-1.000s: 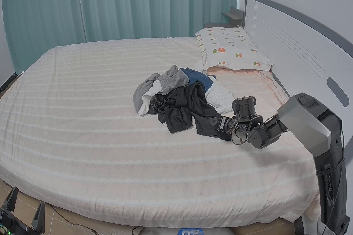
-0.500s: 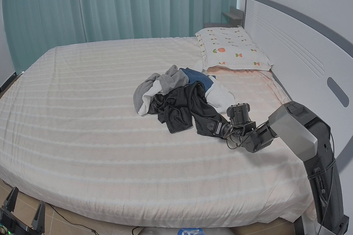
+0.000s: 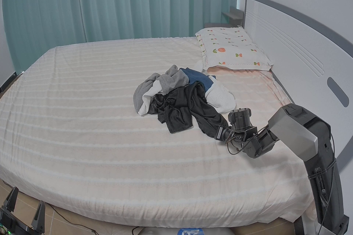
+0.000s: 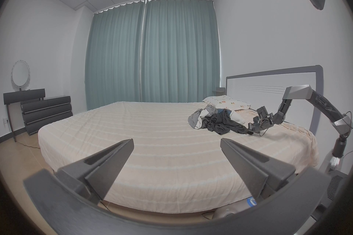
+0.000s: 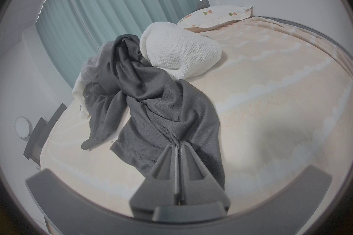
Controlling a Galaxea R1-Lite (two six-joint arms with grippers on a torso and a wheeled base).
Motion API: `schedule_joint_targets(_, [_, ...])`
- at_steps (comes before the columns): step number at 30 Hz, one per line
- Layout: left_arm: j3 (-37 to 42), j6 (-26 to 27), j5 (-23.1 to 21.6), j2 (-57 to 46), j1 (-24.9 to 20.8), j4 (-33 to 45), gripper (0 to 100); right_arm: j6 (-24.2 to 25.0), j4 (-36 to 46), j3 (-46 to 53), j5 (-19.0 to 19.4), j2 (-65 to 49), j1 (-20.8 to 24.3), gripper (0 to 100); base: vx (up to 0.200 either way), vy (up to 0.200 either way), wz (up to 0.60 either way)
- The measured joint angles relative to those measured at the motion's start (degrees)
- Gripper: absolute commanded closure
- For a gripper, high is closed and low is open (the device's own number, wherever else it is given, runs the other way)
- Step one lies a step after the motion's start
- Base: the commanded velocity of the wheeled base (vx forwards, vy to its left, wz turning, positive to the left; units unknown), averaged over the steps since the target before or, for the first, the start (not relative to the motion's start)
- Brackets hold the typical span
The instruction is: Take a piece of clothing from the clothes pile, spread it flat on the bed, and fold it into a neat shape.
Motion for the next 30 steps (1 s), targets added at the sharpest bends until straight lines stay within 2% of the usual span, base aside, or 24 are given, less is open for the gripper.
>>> schedule_joint_targets(6, [0.0,0.0,0.0,0.0,0.0,0.0,0,2.2,-11.3,11.4,3.5,-5.2,0.0,100,0.000,0.000,0.00])
schedule_joint_targets(14, [0.0,0.0,0.0,0.0,0.0,0.0,0,3.2,-24.0,31.0,4.3,-16.6,1.0,100,0.000,0.000,0.00])
schedule_joint_targets(23, [0.0,0.1,0.0,0.0,0.0,0.0,0,3.4,-41.7,52.6,2.2,-27.5,2.6,100,0.000,0.000,0.00])
schedule_joint_targets(30, [0.0,0.1,-0.1,0.0,0.0,-0.1,0,3.7,-48.9,64.3,-0.6,-31.6,4.5,100,0.000,0.000,0.00])
